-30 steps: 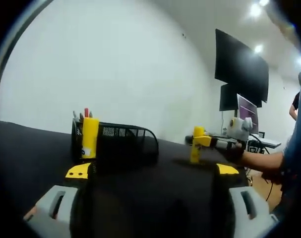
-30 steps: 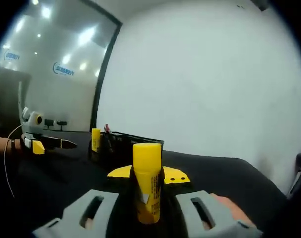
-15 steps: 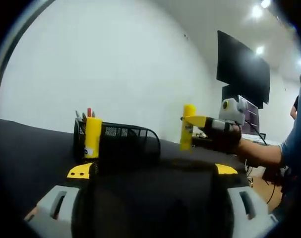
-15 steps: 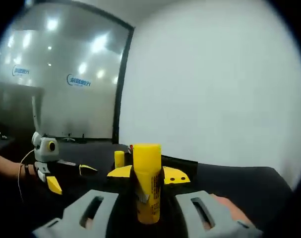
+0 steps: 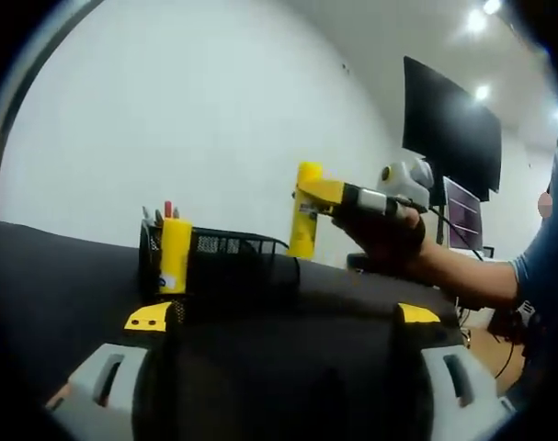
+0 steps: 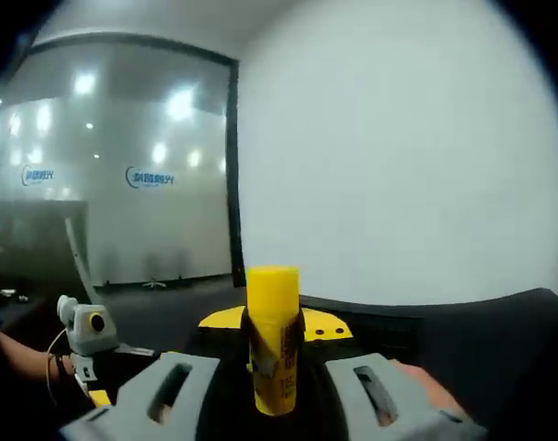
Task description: Pick up pens and glue sticks and place them into the holder.
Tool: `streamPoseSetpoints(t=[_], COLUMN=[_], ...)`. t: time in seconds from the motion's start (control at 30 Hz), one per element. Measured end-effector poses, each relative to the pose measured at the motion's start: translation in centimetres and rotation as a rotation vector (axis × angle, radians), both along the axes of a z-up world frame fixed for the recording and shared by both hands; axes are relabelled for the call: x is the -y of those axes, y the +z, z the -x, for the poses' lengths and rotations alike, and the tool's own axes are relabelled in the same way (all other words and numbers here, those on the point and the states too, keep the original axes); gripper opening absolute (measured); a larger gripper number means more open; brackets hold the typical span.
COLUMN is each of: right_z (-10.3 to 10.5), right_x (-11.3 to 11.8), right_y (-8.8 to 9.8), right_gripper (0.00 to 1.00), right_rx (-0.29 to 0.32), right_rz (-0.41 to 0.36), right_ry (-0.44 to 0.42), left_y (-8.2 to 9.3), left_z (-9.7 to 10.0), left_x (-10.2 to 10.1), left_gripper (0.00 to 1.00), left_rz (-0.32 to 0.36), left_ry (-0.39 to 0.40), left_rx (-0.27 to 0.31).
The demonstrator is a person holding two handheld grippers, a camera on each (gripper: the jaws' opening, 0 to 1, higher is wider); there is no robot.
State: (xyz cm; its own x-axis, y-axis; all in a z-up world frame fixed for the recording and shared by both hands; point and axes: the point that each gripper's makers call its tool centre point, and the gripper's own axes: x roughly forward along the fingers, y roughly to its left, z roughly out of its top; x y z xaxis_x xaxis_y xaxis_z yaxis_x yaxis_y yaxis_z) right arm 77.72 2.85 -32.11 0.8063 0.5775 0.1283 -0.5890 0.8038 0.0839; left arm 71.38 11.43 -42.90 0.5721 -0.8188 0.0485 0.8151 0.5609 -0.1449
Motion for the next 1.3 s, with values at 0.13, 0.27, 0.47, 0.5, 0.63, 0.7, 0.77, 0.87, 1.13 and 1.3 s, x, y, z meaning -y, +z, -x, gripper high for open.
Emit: streamPoseSetpoints(t=[0.13,0.27,0.47,0.5,0.63,0.7,0.77,0.87,1.13,1.3], right_z=[-0.7,-1.5,-2.4,-2.5,-2.9,-3.3,-3.6,-4.0,-5.1,-5.7], right_x=[-1.4,-2.7,-4.8,-5.1,-5.7,-5.9,-6.1,-6.3,-7.1,-7.2], right_y=[-0.2,-0.8,-1.7,-1.9,-2.2,-2.2,-2.3,-2.4,-3.5,-3.9], right_gripper=[0.18,0.18,0.18,0.18,0.18,0.18,0.18,0.18,0.18,0.18], right_rx=[-0.004,-0.012,-0.012,-0.015,-0.015,-0.014,-0.017,-0.021,-0.016,-0.005], right_rz=[-0.003,-0.001,0.007,0.007,0.002,-0.004,-0.014,-0.036,-0.014,0.003], right_ry=[0.023,0.045,0.112,0.122,0.146,0.153,0.162,0.173,0.18,0.156], left_y=[0.0,0.0,-0.1,-0.1,0.0,0.0,-0.1,-0.3,-0.1,-0.1], left_z=[0.0,-0.2,-0.4,-0.4,-0.6,-0.6,-0.7,-0.7,-2.0,-1.3], left_x=[-0.1,-0.2,-0.3,-0.3,-0.4,-0.5,-0.5,-0.3,-0.8,-0.7], left_gripper=[0.92,0.91,0.9,0.9,0.9,0.9,0.89,0.89,0.88,0.88], left_rz=[0.002,0.005,0.005,0.005,0.013,0.013,0.008,-0.005,0.002,-0.002], left_ry=[0.001,0.004,0.012,0.012,0.017,0.019,0.021,0.019,0.023,0.024], left_rx=[-0.002,-0.004,-0.005,-0.005,-0.005,-0.007,-0.007,-0.008,-0.013,-0.013])
